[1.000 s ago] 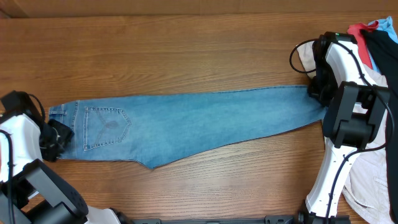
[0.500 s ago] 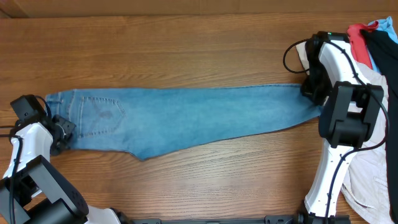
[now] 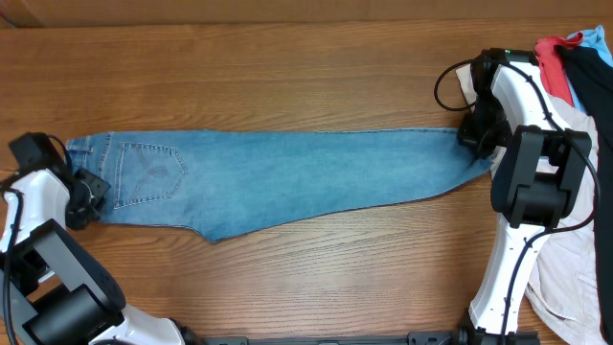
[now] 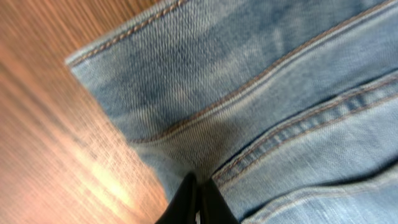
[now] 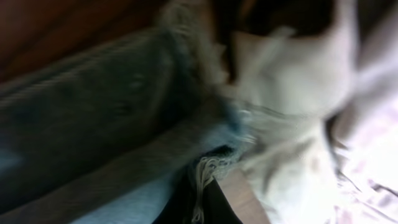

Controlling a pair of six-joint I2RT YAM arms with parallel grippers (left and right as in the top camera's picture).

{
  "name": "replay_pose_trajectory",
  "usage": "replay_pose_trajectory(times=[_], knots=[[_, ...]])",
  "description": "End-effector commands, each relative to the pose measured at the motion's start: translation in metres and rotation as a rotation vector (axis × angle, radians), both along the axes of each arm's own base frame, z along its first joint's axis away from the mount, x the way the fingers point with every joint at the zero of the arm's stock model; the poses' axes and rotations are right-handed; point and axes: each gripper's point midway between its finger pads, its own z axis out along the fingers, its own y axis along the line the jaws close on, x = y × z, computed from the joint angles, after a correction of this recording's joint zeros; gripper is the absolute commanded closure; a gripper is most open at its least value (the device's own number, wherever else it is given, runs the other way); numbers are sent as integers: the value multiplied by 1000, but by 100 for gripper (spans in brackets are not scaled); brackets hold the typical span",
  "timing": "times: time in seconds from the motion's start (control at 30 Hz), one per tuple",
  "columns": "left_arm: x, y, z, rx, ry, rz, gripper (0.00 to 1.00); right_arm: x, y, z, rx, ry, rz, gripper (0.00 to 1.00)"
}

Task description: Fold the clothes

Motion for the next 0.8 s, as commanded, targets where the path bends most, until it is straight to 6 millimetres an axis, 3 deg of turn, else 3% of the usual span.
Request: replay_pose_trajectory(times=[0.0, 0.2, 0.27, 0.37, 0.43, 0.5, 0.53, 0.67, 0.77], knots=[[19, -2, 27, -33, -42, -41, 96, 10, 19, 15, 109, -67, 39, 96], [19, -18, 56, -121, -47, -55, 96, 30, 20, 73, 94, -233, 58, 96], [13, -22, 57, -138, -21, -54, 96, 33, 26, 100, 114, -299, 96, 96], [6, -26, 55, -157, 6, -51, 95, 32, 39, 124, 176, -360, 135, 96], [1, -29, 55, -167, 25, -50, 88, 30, 44, 133, 194, -375, 148, 96], [-3, -31, 54, -179, 42, -48, 52, 26, 47, 135, 197, -366, 154, 96], [-4, -32, 54, -180, 50, -48, 42, 24, 48, 135, 199, -357, 155, 96], [-8, -34, 54, -190, 64, -57, 36, 20, 54, 134, 206, -337, 168, 96], [-11, -37, 54, -200, 77, -56, 36, 21, 73, 135, 268, -339, 238, 96]])
